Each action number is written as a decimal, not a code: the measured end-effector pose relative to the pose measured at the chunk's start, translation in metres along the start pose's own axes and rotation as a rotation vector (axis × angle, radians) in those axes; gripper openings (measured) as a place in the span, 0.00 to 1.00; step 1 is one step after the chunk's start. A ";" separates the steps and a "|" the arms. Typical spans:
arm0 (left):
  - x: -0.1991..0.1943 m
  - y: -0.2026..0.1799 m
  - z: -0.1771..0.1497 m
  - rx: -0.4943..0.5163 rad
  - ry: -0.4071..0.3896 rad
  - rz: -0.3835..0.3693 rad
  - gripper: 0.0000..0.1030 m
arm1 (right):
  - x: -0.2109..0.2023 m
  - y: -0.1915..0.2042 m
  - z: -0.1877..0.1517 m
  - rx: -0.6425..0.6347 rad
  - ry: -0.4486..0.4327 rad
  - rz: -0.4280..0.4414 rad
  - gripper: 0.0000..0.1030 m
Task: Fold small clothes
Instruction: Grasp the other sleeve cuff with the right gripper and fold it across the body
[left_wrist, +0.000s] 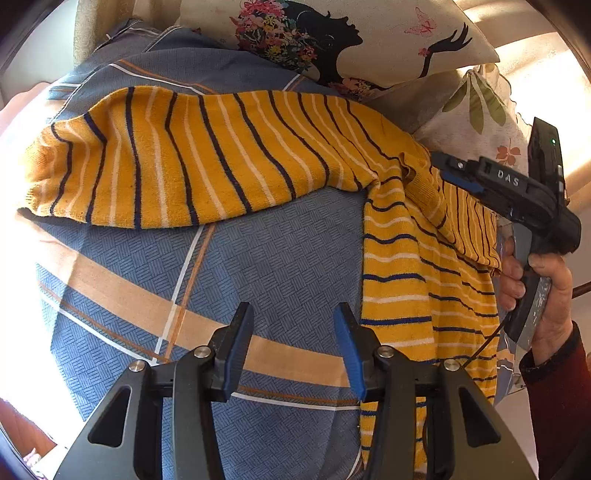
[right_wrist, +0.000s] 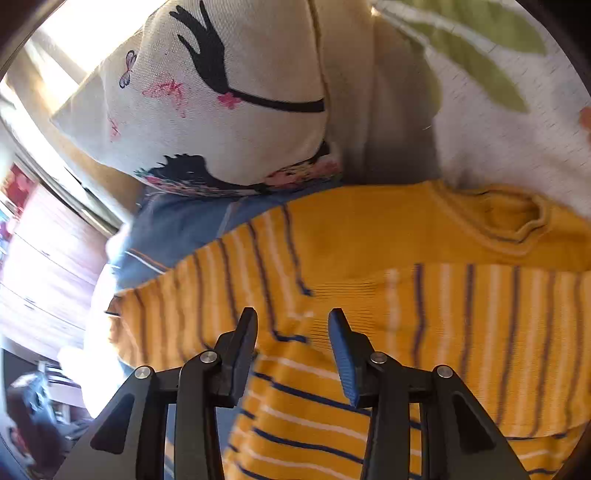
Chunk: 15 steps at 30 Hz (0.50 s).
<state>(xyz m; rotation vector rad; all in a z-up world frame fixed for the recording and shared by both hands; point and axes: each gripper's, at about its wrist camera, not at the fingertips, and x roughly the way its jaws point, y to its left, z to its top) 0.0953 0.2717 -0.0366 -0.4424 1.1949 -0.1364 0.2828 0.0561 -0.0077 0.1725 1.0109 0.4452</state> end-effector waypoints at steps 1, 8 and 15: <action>0.003 0.001 0.000 -0.005 0.007 -0.004 0.43 | -0.004 -0.002 -0.003 -0.030 -0.006 -0.050 0.44; 0.001 0.011 -0.006 -0.054 0.004 0.001 0.43 | 0.019 -0.012 -0.015 -0.053 0.045 -0.129 0.47; -0.032 0.068 -0.019 -0.207 -0.081 0.077 0.43 | 0.033 -0.025 -0.005 0.049 0.046 -0.172 0.11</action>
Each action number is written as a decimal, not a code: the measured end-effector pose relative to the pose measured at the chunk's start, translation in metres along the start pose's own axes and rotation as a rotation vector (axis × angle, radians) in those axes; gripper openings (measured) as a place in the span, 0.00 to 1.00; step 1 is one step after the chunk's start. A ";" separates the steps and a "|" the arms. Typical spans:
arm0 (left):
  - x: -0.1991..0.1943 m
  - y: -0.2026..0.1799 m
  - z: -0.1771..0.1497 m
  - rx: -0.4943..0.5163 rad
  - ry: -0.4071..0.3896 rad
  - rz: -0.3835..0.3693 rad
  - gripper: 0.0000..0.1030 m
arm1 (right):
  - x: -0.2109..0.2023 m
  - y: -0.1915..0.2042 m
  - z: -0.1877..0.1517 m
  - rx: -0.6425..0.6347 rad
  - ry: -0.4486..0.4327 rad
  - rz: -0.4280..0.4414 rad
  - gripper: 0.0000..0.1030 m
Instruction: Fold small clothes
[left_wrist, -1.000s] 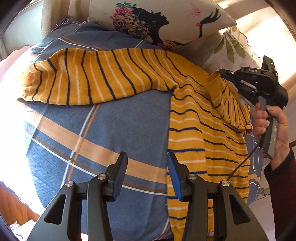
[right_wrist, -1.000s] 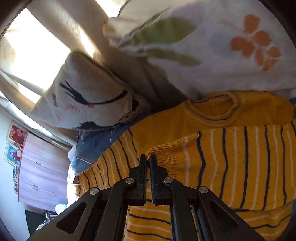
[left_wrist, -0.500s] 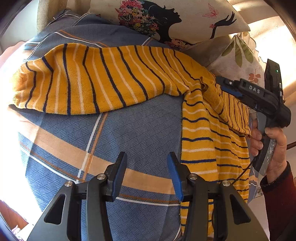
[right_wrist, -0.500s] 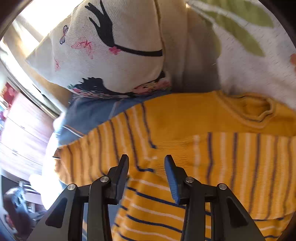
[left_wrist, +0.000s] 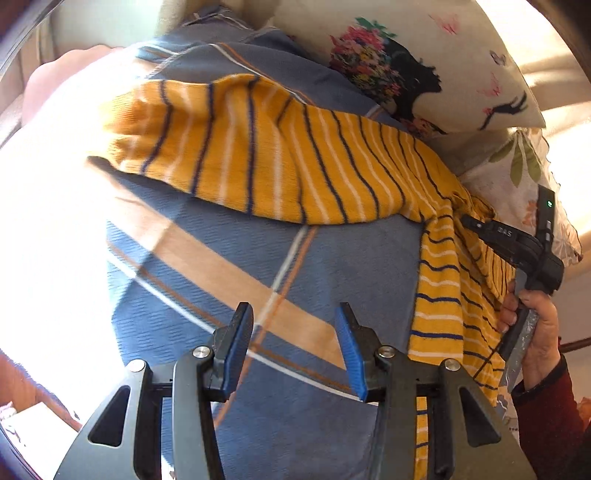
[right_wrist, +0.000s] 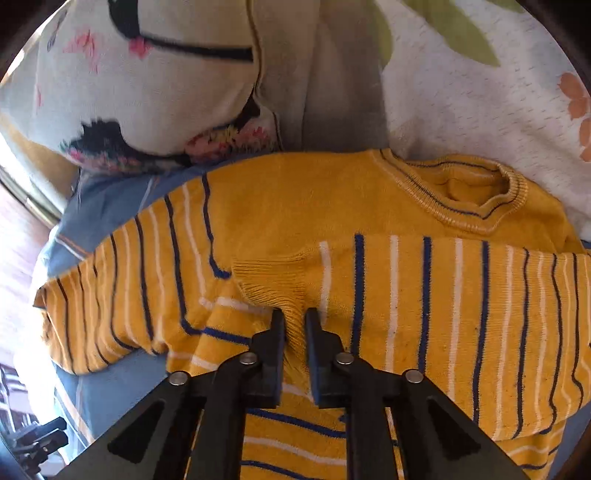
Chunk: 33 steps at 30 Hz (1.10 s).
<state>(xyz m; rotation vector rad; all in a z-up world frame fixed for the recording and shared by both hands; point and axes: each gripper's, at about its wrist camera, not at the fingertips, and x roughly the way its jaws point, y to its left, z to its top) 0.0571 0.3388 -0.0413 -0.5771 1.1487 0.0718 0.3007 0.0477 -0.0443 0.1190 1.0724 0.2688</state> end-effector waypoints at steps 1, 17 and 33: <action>-0.004 0.010 0.001 -0.024 -0.013 0.016 0.43 | -0.005 0.003 0.003 0.004 -0.021 0.008 0.11; 0.012 0.103 0.083 -0.285 -0.162 -0.034 0.56 | -0.050 0.048 -0.029 -0.086 -0.112 0.021 0.45; -0.057 -0.051 0.116 -0.009 -0.357 -0.037 0.06 | -0.119 -0.074 -0.137 0.163 -0.099 -0.079 0.50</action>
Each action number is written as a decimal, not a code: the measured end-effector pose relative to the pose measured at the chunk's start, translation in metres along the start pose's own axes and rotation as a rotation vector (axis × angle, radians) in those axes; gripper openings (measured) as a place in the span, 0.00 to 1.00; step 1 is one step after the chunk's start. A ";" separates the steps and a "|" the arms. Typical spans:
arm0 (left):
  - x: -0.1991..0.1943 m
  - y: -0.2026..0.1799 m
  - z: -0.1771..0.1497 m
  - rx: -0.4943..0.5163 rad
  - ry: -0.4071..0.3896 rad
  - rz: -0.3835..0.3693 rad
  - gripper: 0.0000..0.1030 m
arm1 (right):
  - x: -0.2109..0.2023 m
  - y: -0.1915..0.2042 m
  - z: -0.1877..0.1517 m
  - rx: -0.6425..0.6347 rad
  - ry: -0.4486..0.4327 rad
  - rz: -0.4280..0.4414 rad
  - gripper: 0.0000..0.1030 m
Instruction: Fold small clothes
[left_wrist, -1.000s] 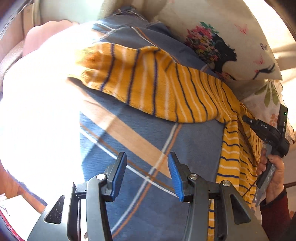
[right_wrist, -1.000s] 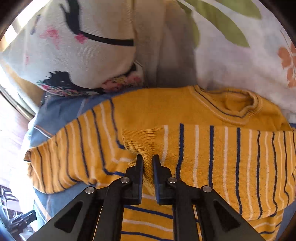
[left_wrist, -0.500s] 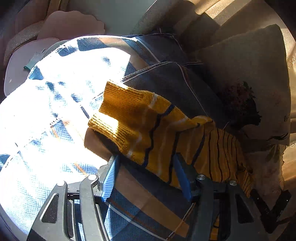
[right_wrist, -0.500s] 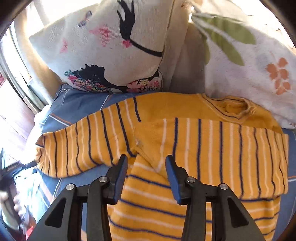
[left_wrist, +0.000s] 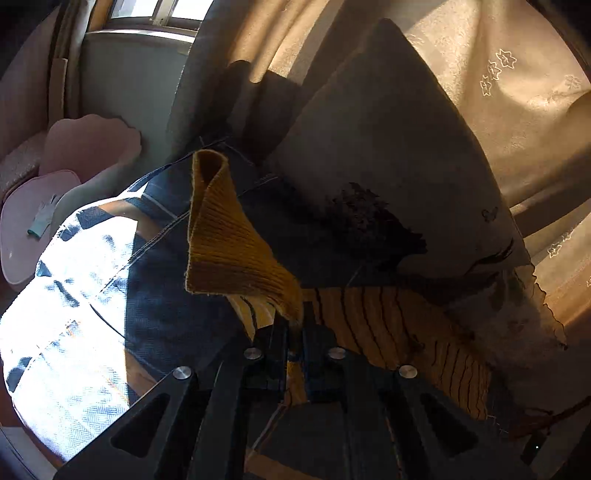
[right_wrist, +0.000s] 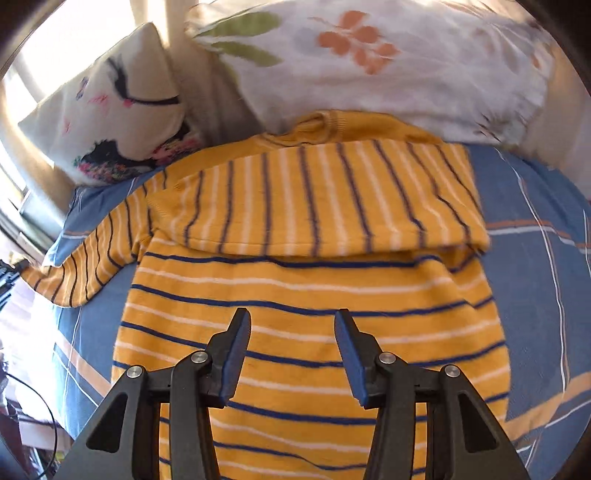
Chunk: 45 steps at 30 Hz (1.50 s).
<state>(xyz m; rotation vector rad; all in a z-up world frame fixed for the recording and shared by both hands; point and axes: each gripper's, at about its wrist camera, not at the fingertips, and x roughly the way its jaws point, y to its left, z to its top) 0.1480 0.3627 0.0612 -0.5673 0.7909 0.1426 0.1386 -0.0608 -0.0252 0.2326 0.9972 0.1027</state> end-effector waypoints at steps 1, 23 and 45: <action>-0.005 -0.027 -0.003 0.040 -0.009 -0.027 0.06 | -0.006 -0.016 -0.003 0.020 -0.007 0.006 0.50; 0.127 -0.382 -0.241 0.489 0.434 -0.348 0.20 | -0.086 -0.254 -0.053 0.260 -0.053 -0.031 0.54; 0.016 -0.112 -0.187 0.115 0.258 0.165 0.42 | 0.038 -0.211 0.082 0.180 0.014 -0.119 0.12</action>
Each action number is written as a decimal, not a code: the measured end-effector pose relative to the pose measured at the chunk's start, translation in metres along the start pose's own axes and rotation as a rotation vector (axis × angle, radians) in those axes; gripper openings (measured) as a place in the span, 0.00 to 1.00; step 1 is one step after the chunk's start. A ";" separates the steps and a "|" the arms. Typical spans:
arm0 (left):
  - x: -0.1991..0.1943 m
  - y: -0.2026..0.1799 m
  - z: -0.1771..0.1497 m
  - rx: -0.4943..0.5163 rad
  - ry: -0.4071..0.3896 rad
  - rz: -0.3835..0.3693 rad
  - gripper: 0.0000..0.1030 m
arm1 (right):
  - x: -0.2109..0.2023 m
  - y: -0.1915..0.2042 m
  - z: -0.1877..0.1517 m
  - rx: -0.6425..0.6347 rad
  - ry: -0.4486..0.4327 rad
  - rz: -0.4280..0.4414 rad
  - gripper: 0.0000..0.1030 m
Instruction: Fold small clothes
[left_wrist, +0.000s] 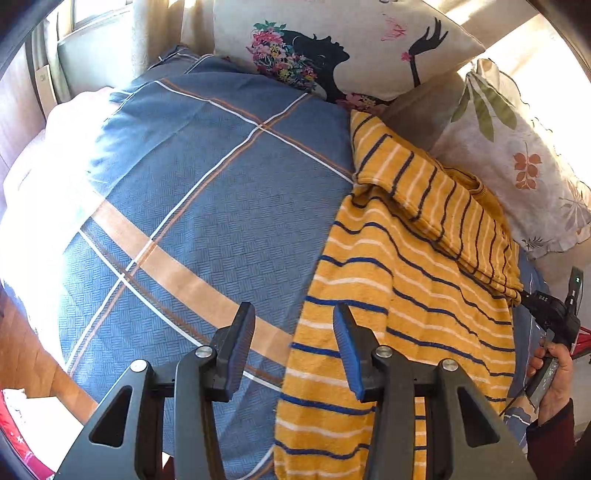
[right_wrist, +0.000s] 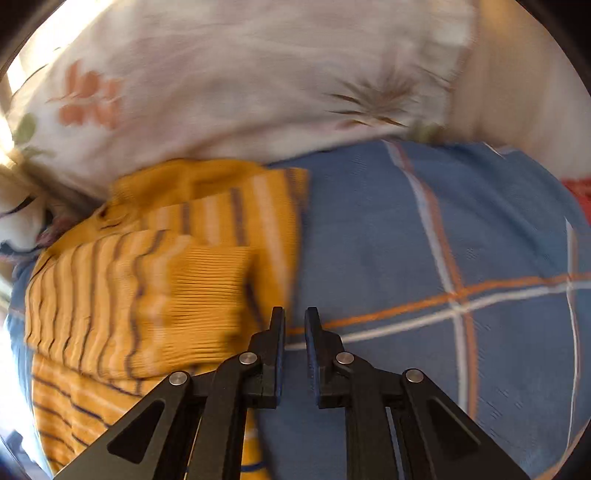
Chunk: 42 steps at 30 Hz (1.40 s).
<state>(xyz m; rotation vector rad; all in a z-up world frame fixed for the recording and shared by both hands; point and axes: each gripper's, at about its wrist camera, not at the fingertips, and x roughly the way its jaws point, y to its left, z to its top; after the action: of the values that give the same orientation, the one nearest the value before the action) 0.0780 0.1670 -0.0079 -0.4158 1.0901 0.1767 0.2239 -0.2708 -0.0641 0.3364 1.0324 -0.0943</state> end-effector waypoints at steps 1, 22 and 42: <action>0.002 0.007 0.003 0.001 0.009 -0.012 0.42 | -0.008 -0.009 -0.003 0.059 -0.001 0.039 0.12; 0.032 0.028 0.020 0.287 0.196 -0.212 0.07 | -0.110 -0.018 -0.197 0.327 0.106 0.092 0.57; 0.023 0.024 -0.080 0.139 0.362 -0.465 0.25 | -0.115 0.010 -0.230 0.207 0.163 0.262 0.68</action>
<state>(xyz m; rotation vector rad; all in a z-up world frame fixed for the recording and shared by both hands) 0.0144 0.1539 -0.0657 -0.5775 1.3182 -0.3975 -0.0220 -0.1972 -0.0709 0.6736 1.1336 0.0641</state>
